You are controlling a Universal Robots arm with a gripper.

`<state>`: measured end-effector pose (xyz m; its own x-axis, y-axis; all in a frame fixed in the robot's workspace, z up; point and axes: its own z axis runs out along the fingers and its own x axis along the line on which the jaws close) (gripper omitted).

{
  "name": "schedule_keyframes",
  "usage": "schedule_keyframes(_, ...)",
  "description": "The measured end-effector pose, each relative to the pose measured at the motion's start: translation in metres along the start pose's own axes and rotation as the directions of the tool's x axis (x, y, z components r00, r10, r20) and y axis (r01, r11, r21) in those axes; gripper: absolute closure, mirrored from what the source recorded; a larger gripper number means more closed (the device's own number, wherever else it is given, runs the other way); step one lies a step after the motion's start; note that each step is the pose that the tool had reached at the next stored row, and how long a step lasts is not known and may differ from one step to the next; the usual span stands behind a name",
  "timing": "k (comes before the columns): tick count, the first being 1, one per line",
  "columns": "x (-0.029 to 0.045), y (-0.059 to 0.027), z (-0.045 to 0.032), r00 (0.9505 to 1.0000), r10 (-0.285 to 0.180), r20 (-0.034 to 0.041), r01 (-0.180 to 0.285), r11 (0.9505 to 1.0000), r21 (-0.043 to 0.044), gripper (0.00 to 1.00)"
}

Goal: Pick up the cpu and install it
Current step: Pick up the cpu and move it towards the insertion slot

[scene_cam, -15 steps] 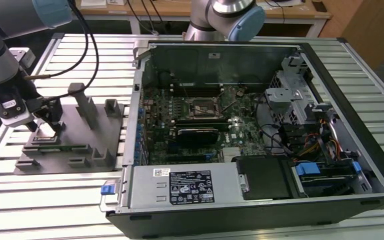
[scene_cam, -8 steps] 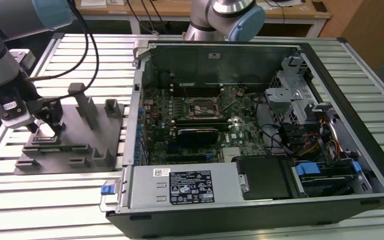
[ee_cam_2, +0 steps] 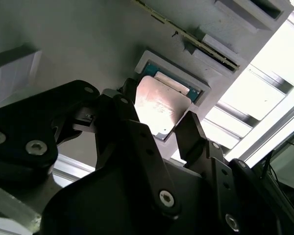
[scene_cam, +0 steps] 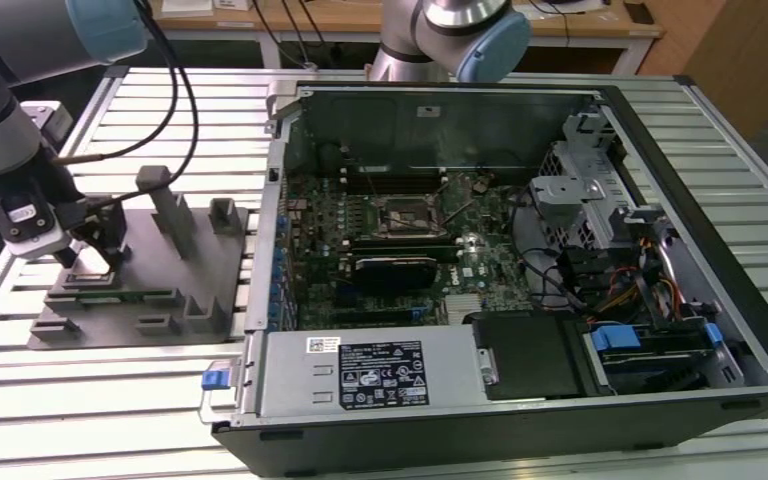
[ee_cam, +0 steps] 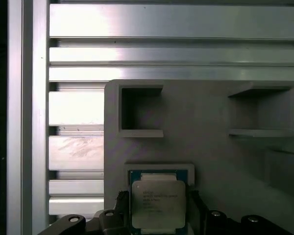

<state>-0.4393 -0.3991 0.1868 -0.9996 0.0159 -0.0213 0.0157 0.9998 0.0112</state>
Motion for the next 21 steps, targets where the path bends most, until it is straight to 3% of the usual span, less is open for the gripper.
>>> schedule_keyframes(17, 0.0001, 0.0, 0.0057, 1.0, -0.004, 0.0, 0.004, 1.0, 0.0003, 0.41)
schedule_keyframes(21, 0.0001, 0.0, 0.0057, 1.0, -0.004, -0.0001, 0.004, 1.0, 0.0004, 0.46)
